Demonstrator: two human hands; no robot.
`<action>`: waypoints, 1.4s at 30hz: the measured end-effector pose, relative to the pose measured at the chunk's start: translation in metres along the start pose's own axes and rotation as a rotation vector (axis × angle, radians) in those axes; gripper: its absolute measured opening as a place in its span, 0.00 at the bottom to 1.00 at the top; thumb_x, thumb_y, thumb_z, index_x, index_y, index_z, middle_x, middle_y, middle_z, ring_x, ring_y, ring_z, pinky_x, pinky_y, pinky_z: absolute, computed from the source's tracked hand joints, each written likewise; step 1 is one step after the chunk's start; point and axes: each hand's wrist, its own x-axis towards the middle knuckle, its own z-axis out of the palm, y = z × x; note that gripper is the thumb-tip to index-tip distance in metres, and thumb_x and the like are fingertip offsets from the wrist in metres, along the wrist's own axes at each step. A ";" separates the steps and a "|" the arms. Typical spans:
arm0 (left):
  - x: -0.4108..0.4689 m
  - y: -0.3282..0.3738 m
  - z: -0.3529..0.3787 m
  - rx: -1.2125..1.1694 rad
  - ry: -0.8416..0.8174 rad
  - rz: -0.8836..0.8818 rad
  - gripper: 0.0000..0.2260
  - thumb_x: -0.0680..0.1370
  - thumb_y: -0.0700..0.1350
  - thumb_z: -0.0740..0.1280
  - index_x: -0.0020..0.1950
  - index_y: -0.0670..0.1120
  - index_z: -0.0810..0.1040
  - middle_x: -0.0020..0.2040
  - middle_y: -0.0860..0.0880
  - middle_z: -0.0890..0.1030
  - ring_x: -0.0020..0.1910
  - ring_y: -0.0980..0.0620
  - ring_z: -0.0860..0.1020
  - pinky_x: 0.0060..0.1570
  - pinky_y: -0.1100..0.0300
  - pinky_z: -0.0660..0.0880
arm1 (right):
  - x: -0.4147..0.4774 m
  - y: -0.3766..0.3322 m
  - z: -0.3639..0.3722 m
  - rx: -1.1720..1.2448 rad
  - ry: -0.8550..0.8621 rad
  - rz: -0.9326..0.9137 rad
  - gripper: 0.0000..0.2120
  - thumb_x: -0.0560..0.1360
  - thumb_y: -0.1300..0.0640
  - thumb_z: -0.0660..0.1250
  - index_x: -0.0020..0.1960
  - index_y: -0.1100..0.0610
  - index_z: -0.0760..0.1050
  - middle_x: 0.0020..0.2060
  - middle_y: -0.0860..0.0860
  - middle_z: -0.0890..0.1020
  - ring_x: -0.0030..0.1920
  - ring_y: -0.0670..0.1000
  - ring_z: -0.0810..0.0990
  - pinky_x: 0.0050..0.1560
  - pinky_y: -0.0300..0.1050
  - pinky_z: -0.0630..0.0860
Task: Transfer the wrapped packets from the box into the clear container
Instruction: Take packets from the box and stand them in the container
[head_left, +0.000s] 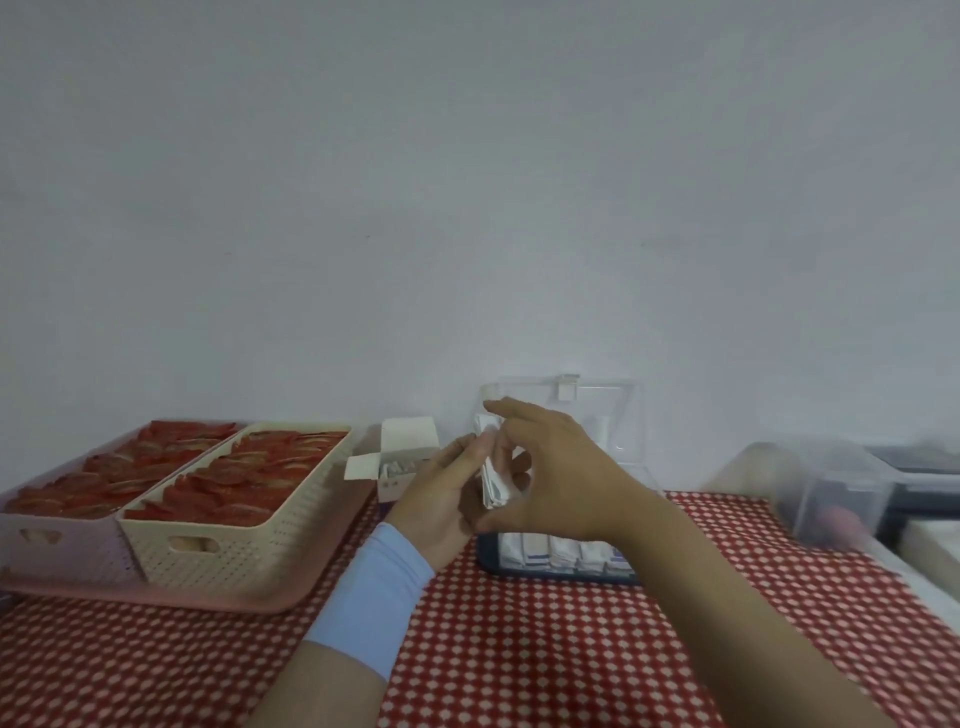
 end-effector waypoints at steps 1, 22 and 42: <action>0.003 -0.003 0.003 -0.015 -0.004 0.004 0.14 0.75 0.46 0.68 0.55 0.39 0.81 0.51 0.40 0.83 0.50 0.47 0.84 0.45 0.56 0.81 | -0.001 0.003 -0.003 0.021 0.013 -0.005 0.20 0.59 0.41 0.80 0.38 0.44 0.70 0.63 0.45 0.78 0.65 0.44 0.75 0.60 0.52 0.77; 0.028 -0.024 0.046 -0.007 -0.113 -0.071 0.19 0.77 0.46 0.67 0.65 0.41 0.72 0.51 0.39 0.79 0.47 0.45 0.83 0.42 0.54 0.81 | -0.026 0.035 -0.044 0.096 -0.010 0.052 0.22 0.58 0.44 0.84 0.38 0.51 0.73 0.59 0.42 0.76 0.48 0.41 0.80 0.48 0.43 0.81; 0.043 -0.022 0.056 0.381 -0.200 -0.151 0.09 0.79 0.42 0.67 0.58 0.41 0.76 0.56 0.43 0.85 0.56 0.44 0.83 0.49 0.52 0.81 | -0.006 0.071 -0.089 0.227 -0.178 0.353 0.04 0.75 0.60 0.73 0.48 0.56 0.86 0.33 0.45 0.83 0.33 0.43 0.77 0.40 0.38 0.75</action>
